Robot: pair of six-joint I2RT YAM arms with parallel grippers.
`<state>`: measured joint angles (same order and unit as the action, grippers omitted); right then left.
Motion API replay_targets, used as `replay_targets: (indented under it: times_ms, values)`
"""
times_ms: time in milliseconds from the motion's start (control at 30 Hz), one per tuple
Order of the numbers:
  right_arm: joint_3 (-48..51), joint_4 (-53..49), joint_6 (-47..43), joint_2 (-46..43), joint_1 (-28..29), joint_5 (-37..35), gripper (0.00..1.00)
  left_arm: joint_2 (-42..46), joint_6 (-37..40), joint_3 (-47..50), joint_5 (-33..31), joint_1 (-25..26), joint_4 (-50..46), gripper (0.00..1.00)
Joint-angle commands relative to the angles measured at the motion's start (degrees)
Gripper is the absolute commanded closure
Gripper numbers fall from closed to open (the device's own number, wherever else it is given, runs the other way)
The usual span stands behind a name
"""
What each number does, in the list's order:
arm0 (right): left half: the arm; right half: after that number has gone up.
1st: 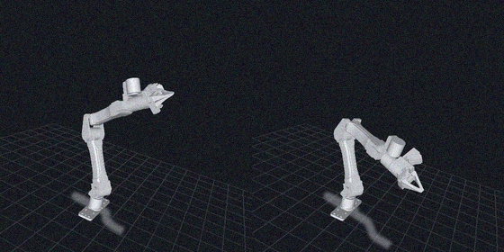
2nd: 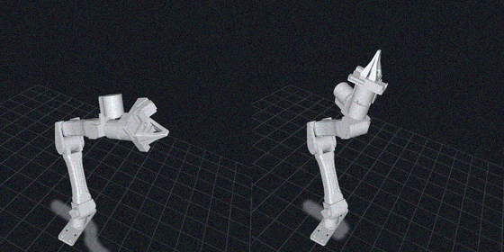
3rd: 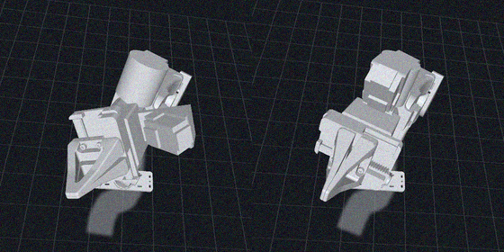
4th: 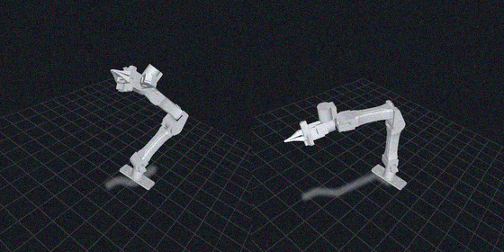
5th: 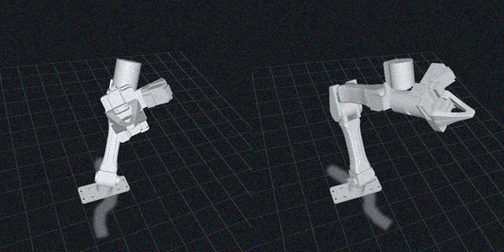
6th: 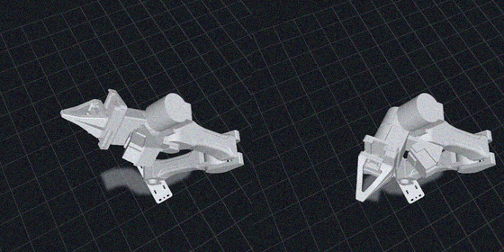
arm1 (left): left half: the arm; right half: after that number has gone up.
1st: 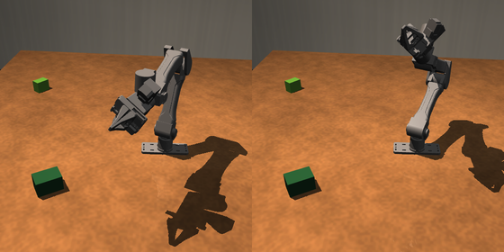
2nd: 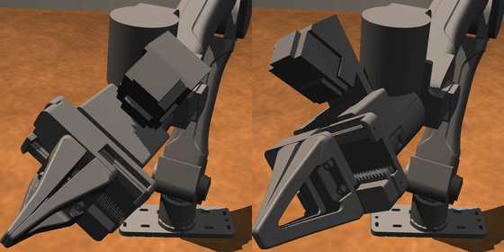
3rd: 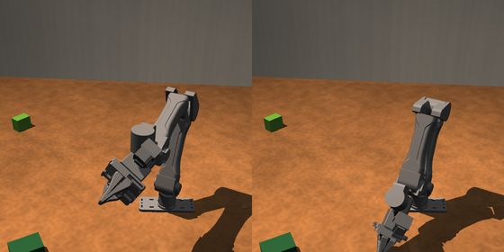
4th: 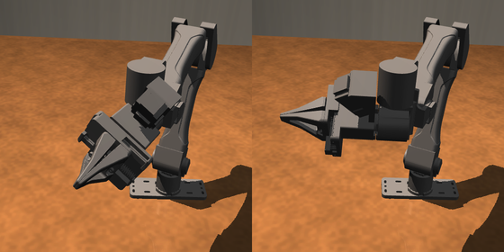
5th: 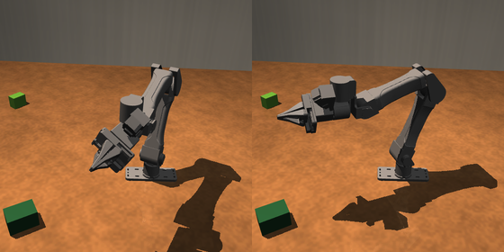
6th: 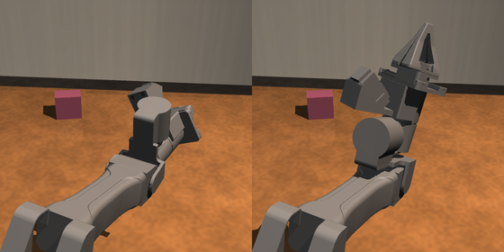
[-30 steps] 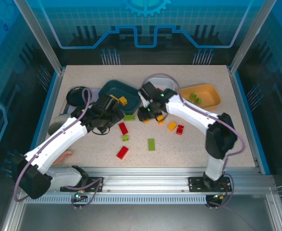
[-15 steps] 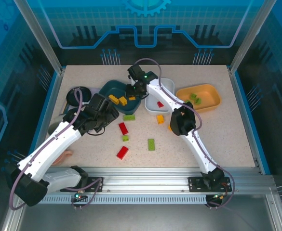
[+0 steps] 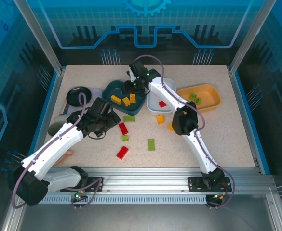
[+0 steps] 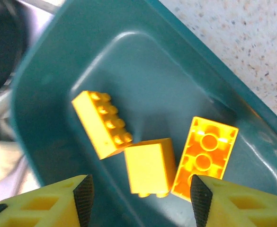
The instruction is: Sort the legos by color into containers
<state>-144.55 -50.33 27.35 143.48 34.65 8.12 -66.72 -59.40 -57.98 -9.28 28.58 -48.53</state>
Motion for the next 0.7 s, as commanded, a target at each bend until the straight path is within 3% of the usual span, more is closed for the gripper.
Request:
replay_targets:
  times_ms: [0,200,400,500,667]
  values:
    - [9.71,6.56,-1.26,-16.21,0.83,-0.66,0.44,-2.8,1.8,1.61,4.43,-0.85,2.42,0.23]
    - [44.67,18.43,-3.04,-42.38,0.27,-5.85,0.44,-7.25,2.18,3.66,8.9,-1.05,3.32,0.24]
    - [74.47,19.45,-6.6,-61.59,-0.12,-2.12,0.38,-7.99,2.57,5.61,10.17,-1.03,3.6,0.24]
    - [82.16,15.44,-9.82,-64.44,3.94,-1.88,0.35,-7.48,2.08,5.94,9.01,-1.0,1.85,0.24]
    - [86.16,15.22,-9.47,-59.26,11.3,-2.84,0.31,-3.96,0.18,6.69,4.84,-0.99,-1.93,0.24]
